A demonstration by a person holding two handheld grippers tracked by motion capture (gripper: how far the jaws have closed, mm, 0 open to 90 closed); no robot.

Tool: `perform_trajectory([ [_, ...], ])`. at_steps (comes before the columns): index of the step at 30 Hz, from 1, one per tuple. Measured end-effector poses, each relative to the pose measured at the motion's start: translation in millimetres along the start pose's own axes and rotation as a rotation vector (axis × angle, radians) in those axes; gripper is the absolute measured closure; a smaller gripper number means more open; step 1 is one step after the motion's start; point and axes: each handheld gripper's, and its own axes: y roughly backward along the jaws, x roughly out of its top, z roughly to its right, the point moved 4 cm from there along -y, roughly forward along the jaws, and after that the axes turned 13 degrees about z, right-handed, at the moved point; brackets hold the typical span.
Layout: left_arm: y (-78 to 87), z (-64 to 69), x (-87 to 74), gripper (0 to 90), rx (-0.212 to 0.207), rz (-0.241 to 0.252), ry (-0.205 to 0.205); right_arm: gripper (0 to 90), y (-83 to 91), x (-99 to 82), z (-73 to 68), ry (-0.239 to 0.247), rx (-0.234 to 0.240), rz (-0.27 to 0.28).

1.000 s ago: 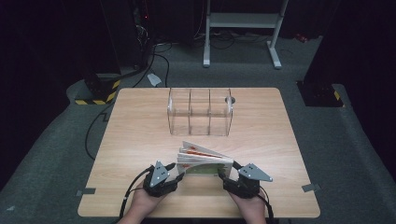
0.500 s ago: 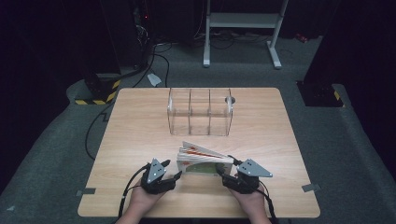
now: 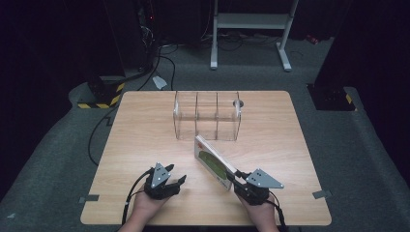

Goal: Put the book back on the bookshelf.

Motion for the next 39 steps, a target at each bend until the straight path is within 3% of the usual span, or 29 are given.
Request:
perform_trajectory([
  [5, -0.4, -5.6, -2.3, 36.9, 0.028, -0.016, 0.011, 74.5, 1.9, 0.1, -2.6, 0.033, -0.012, -0.004],
  [9, -0.8, -9.4, -4.1, 37.0, 0.045, -0.027, 0.017, 74.5, 4.9, 0.0, -1.4, 0.03, -0.024, -0.006],
  [18, -2.8, -21.7, -10.5, 35.3, 0.101, -0.066, 0.045, 74.5, 22.6, 0.3, 9.7, 0.043, -0.09, -0.018],
  [25, -2.6, -31.5, -16.5, 34.2, 0.152, -0.102, 0.054, 74.4, 35.4, -0.4, 20.4, 0.034, -0.163, -0.013],
  [30, -1.3, -37.6, -20.9, 30.5, 0.165, -0.136, 0.067, 74.4, 37.6, -1.8, 24.0, 0.014, -0.177, -0.005],
  [31, -0.3, -41.7, -22.7, 29.0, 0.177, -0.164, 0.059, 74.3, 38.3, -2.0, 24.9, 0.009, -0.183, -0.001],
  [39, 6.2, -60.4, -28.1, 25.6, 0.227, -0.212, 0.083, 73.4, 38.4, -2.1, 24.3, -0.002, -0.207, 0.001],
])
